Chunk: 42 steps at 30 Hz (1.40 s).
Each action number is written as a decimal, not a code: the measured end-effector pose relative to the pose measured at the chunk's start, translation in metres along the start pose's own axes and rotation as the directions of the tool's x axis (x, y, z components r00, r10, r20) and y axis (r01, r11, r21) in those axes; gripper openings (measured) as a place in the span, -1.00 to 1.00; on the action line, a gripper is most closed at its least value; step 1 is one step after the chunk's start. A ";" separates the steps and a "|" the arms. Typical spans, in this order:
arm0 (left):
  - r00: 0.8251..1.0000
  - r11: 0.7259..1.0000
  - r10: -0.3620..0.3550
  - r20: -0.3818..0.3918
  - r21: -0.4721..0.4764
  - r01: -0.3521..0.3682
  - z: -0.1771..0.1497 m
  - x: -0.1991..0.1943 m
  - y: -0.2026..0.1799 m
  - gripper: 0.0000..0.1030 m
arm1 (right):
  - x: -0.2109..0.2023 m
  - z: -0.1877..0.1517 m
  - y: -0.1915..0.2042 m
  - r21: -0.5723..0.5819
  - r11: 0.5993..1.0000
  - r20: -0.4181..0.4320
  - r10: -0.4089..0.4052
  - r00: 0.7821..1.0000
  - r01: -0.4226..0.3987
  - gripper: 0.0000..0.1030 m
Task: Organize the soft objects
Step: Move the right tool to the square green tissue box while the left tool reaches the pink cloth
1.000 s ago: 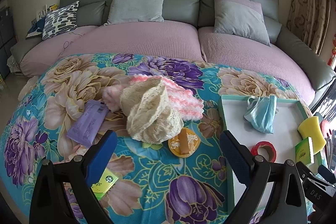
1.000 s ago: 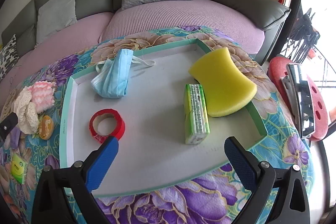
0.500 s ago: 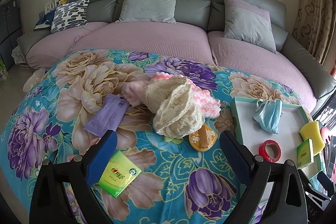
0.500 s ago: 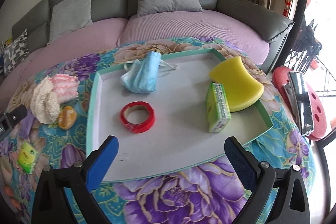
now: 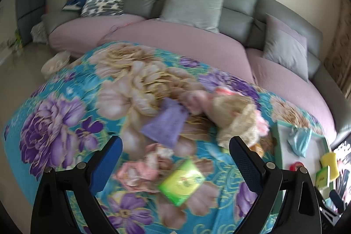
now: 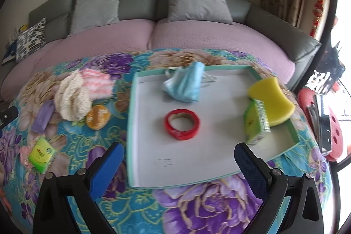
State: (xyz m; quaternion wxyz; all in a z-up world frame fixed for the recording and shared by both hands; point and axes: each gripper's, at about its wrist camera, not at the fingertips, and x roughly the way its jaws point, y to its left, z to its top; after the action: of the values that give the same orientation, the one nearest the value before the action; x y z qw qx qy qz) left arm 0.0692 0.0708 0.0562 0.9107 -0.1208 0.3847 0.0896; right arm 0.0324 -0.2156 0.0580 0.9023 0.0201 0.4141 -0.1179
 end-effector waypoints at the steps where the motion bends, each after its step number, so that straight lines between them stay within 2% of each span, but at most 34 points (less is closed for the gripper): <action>1: 1.000 1.000 0.011 -0.002 -0.016 -0.011 0.001 0.001 0.009 0.90 | -0.001 0.000 0.006 -0.012 1.000 0.002 0.013 1.000 -0.013 0.99; 9: 0.997 0.985 0.065 -0.036 -0.156 -0.069 -0.003 0.011 0.070 0.90 | 0.000 -0.007 0.064 -0.132 0.986 -0.009 0.104 0.995 -0.104 0.99; 15: 0.993 0.979 0.042 -0.113 -0.192 -0.063 -0.009 0.027 0.086 0.90 | 0.002 -0.014 0.106 -0.210 0.958 -0.031 0.194 0.981 -0.196 0.99; 20: 0.984 0.976 0.002 -0.180 -0.214 -0.041 -0.016 0.044 0.094 0.90 | 0.008 -0.021 0.141 -0.277 0.920 -0.067 0.269 0.961 -0.277 0.99; 27: 0.978 0.967 -0.014 -0.209 -0.250 -0.040 -0.020 0.055 0.103 0.90 | 0.016 -0.026 0.181 -0.347 0.856 -0.118 0.365 0.924 -0.382 0.98; 34: 0.975 0.963 -0.011 -0.223 -0.264 -0.050 -0.019 0.063 0.111 0.90 | 0.028 -0.037 0.215 -0.427 0.795 -0.177 0.394 0.902 -0.431 0.98; 42: 0.973 0.951 -0.020 -0.228 -0.303 -0.051 -0.019 0.070 0.122 0.90 | 0.049 -0.041 0.235 -0.435 0.769 -0.232 0.408 0.883 -0.469 0.97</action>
State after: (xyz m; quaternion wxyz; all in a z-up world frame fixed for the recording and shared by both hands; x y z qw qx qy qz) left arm 0.0731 0.1868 -0.0251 0.8297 -0.2675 0.4692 0.1409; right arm 0.0867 0.0082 -0.0199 0.8535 -0.1000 0.4690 0.2038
